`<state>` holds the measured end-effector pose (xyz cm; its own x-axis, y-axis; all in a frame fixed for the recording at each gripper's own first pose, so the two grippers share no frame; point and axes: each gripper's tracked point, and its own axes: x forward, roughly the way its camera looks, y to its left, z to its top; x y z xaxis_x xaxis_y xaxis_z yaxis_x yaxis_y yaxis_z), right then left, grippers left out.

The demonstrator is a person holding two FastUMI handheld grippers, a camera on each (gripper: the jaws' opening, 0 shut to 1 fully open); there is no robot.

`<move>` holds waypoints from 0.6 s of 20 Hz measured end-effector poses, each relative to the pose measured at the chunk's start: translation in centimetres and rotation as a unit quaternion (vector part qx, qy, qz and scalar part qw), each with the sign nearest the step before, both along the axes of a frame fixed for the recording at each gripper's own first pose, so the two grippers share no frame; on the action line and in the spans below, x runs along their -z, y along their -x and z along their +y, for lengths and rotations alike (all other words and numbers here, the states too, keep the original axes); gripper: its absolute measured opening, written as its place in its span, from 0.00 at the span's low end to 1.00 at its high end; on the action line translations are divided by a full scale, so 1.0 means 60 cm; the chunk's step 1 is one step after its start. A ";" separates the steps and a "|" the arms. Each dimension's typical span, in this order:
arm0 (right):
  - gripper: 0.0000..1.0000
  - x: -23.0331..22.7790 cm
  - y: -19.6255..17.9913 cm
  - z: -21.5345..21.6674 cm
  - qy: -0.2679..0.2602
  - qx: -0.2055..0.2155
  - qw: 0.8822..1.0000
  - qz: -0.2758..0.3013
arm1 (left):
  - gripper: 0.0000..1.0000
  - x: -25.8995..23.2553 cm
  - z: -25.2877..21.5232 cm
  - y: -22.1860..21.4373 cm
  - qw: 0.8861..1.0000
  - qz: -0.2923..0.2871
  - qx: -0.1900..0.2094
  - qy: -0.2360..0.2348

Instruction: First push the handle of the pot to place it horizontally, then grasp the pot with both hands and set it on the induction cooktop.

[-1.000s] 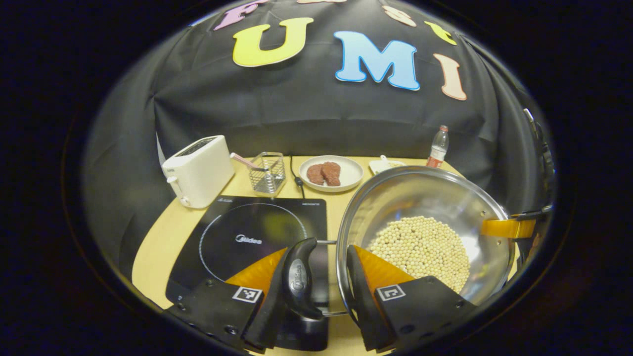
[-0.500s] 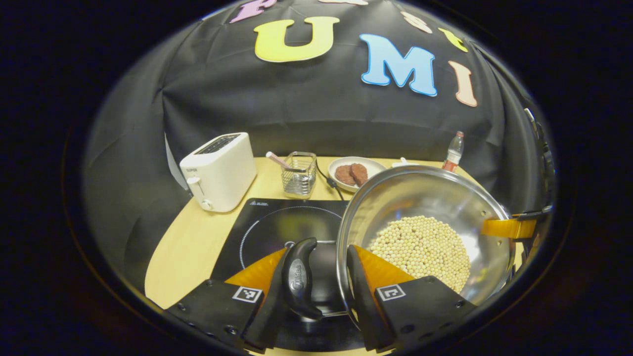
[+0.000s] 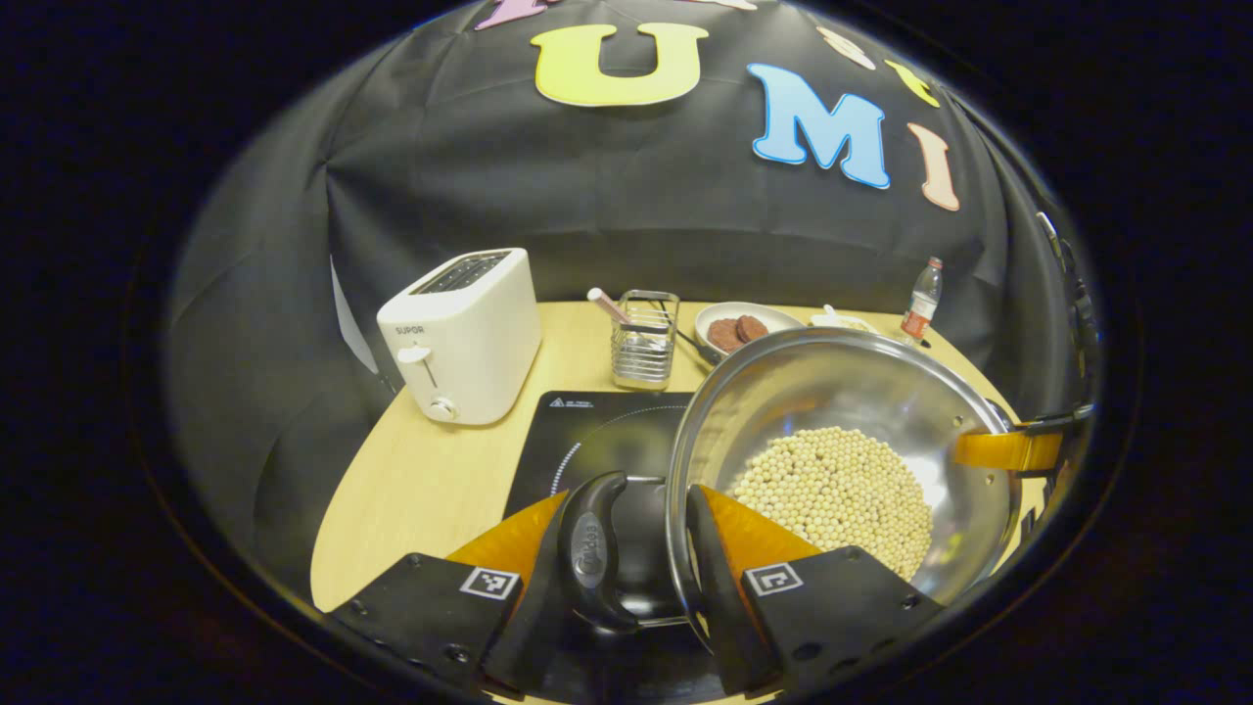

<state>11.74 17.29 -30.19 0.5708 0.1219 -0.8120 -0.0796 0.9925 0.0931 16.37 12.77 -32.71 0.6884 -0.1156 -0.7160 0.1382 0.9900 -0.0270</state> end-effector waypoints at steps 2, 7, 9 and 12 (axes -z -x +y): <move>0.50 0.006 -0.006 0.023 0.000 -0.001 1.000 0.004 | 0.70 0.007 0.023 -0.011 1.000 0.003 -0.001 -0.001; 0.50 0.022 -0.024 0.077 0.000 -0.007 1.000 0.014 | 0.70 0.020 0.081 -0.033 1.000 0.012 -0.008 -0.004; 0.50 0.028 -0.030 0.095 0.000 -0.008 1.000 0.019 | 0.66 0.026 0.098 -0.042 1.000 0.015 -0.010 -0.006; 0.50 0.036 -0.041 0.115 -0.001 -0.010 1.000 0.024 | 0.66 0.034 0.113 -0.053 1.000 0.019 -0.011 -0.010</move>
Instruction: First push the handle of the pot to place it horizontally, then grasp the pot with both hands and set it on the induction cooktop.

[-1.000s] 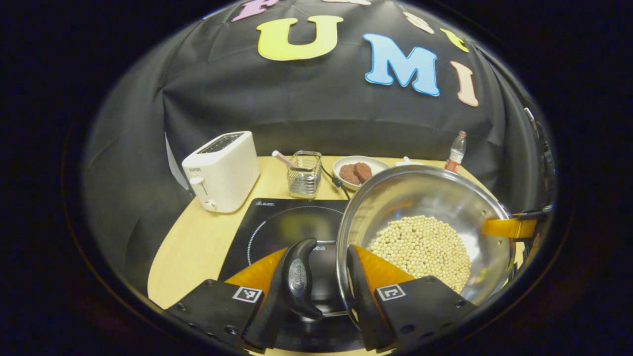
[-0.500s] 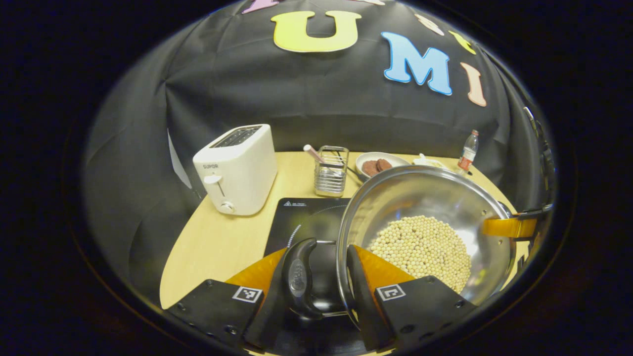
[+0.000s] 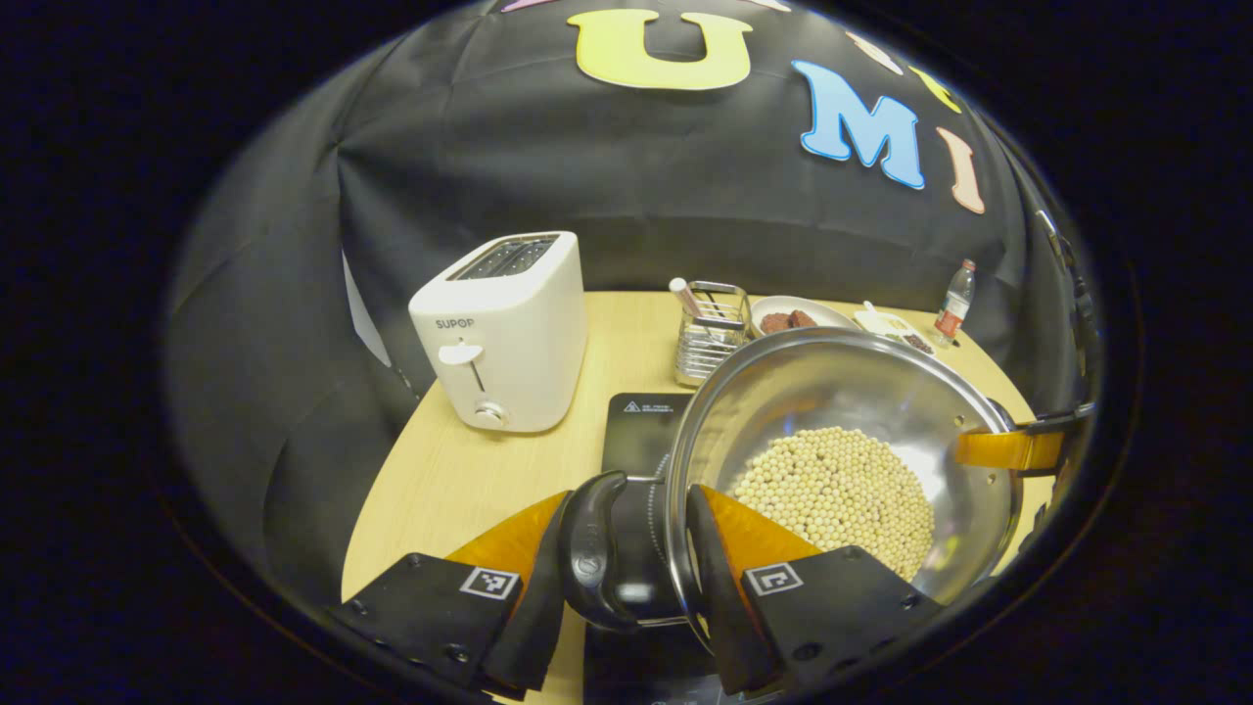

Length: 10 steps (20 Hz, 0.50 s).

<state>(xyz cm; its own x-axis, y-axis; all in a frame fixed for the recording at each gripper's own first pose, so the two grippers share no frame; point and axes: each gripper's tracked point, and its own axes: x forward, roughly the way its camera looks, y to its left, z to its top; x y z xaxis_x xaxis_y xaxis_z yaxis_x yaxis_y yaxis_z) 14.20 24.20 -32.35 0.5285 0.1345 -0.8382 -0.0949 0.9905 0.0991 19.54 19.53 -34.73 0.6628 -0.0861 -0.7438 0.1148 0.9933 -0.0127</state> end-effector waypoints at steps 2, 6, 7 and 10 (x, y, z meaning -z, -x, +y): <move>0.50 0.006 -0.004 0.011 -0.001 -0.001 1.000 0.005 | 0.66 -0.002 0.005 0.000 1.000 0.003 -0.002 -0.002; 0.50 0.017 -0.012 0.025 -0.003 -0.001 1.000 0.010 | 0.70 0.023 0.027 -0.017 1.000 0.011 -0.006 -0.004; 0.50 0.018 -0.013 0.028 -0.005 0.000 1.000 0.011 | 0.65 0.022 0.030 -0.017 1.000 0.011 -0.004 -0.005; 0.50 0.018 -0.020 0.034 -0.002 -0.004 1.000 0.009 | 0.70 0.025 0.033 -0.023 1.000 0.012 -0.004 -0.006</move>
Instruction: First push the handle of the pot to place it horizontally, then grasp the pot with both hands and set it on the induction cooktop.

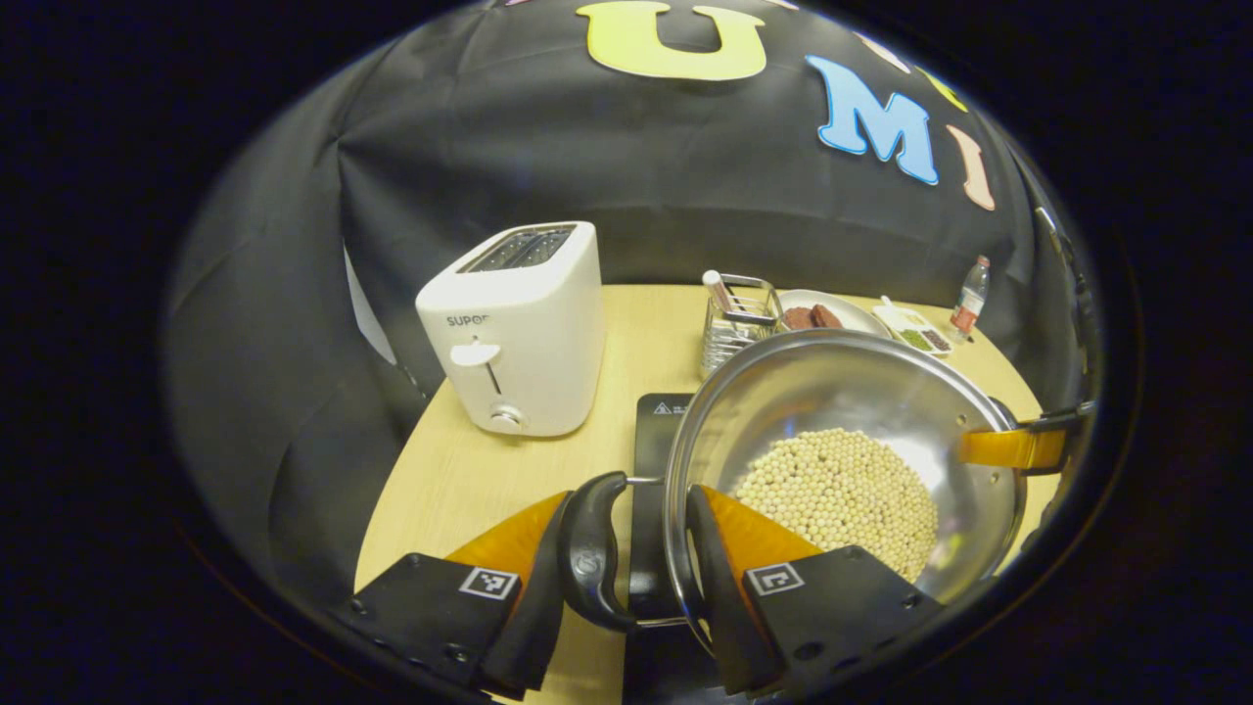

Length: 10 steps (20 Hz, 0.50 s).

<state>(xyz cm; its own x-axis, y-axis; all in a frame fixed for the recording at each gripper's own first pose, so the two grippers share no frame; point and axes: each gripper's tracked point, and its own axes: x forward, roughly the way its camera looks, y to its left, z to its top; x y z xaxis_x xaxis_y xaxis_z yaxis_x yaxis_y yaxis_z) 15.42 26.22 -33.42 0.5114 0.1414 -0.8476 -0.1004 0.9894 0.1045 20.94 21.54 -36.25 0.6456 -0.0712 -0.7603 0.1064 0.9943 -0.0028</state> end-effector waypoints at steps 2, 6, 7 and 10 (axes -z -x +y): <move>0.50 0.001 -0.002 0.003 -0.002 0.001 1.000 0.000 | 0.66 0.001 0.002 -0.002 1.000 -0.002 -0.001 0.001; 0.50 0.002 -0.006 0.007 -0.001 0.001 1.000 -0.004 | 0.72 0.000 0.006 -0.008 1.000 -0.006 0.000 -0.002; 0.52 0.002 -0.005 0.006 -0.002 0.001 1.000 -0.004 | 0.72 0.001 0.007 -0.008 1.000 -0.005 -0.001 -0.002; 0.53 0.002 -0.007 0.006 -0.001 -0.003 1.000 -0.007 | 0.70 0.000 0.009 -0.010 1.000 -0.007 -0.008 -0.002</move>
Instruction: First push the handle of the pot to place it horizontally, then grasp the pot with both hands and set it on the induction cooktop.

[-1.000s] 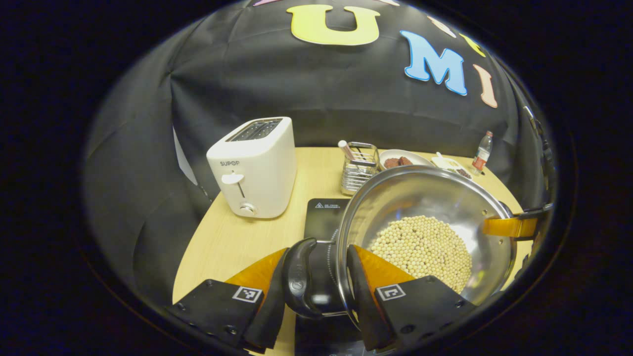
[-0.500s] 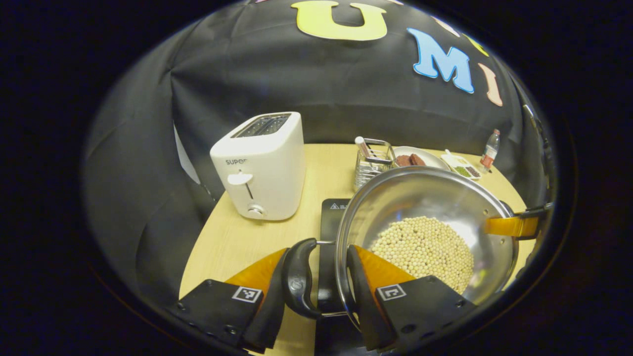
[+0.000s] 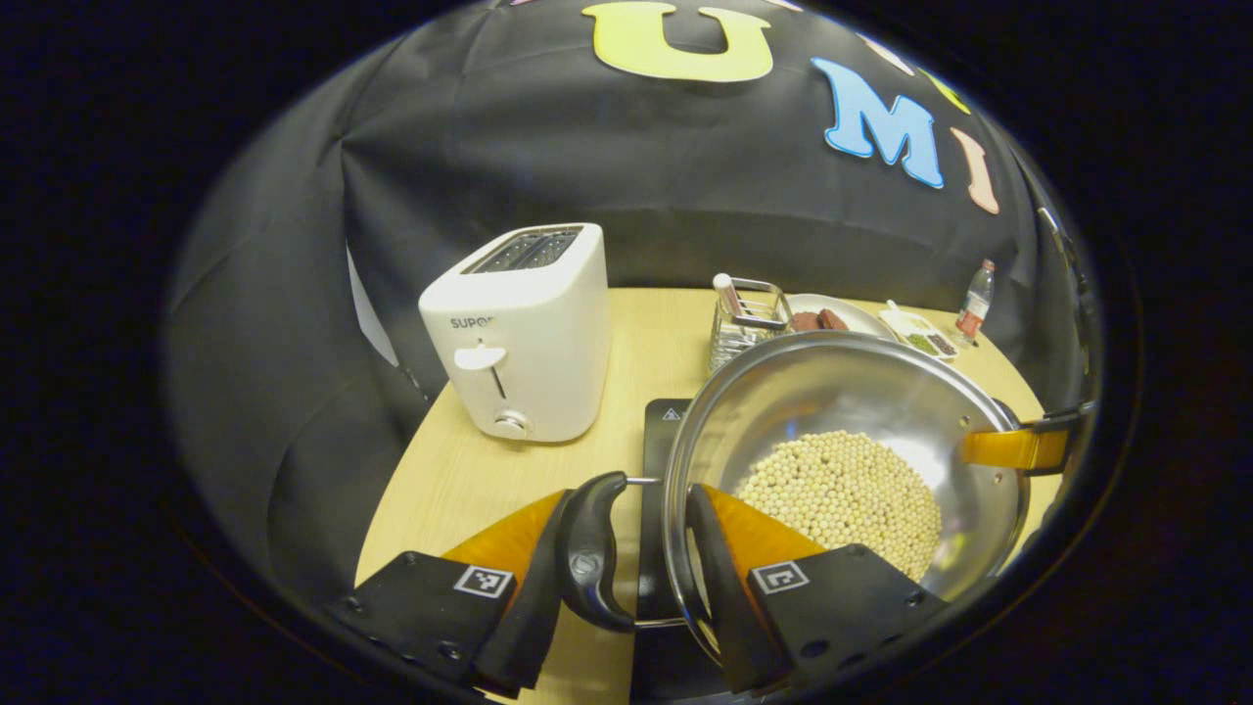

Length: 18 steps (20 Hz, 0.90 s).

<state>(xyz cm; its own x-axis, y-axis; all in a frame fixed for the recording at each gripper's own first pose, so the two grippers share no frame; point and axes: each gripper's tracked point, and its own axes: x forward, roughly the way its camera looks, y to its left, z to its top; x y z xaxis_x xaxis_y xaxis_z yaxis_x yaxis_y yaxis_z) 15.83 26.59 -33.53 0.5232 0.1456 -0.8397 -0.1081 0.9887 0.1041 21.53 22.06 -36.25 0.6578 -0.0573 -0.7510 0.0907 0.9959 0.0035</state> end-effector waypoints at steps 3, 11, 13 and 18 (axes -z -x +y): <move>0.59 -0.005 -0.002 0.004 0.009 -0.013 1.000 -0.016 | 0.78 -0.014 0.003 -0.006 1.000 -0.022 -0.005 -0.015; 0.98 -0.101 -0.011 -0.018 0.016 -0.025 0.993 -0.112 | 0.98 -0.156 -0.036 -0.037 0.989 -0.142 0.003 -0.037; 0.98 -0.133 -0.012 -0.041 0.014 -0.022 0.990 -0.137 | 1.00 -0.199 -0.057 -0.029 0.985 -0.167 -0.002 -0.032; 0.98 -0.216 0.013 -0.127 0.016 -0.030 0.981 -0.192 | 0.98 -0.316 -0.128 0.006 0.973 -0.227 -0.015 -0.022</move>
<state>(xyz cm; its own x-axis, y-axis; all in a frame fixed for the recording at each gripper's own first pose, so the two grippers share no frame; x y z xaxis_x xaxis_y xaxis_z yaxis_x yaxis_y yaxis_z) 15.06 18.96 -20.57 0.7934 0.1618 -0.5868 -0.1907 0.9816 0.0128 21.20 14.37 -17.29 0.9236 -0.0077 -0.3832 0.0407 0.9961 0.0782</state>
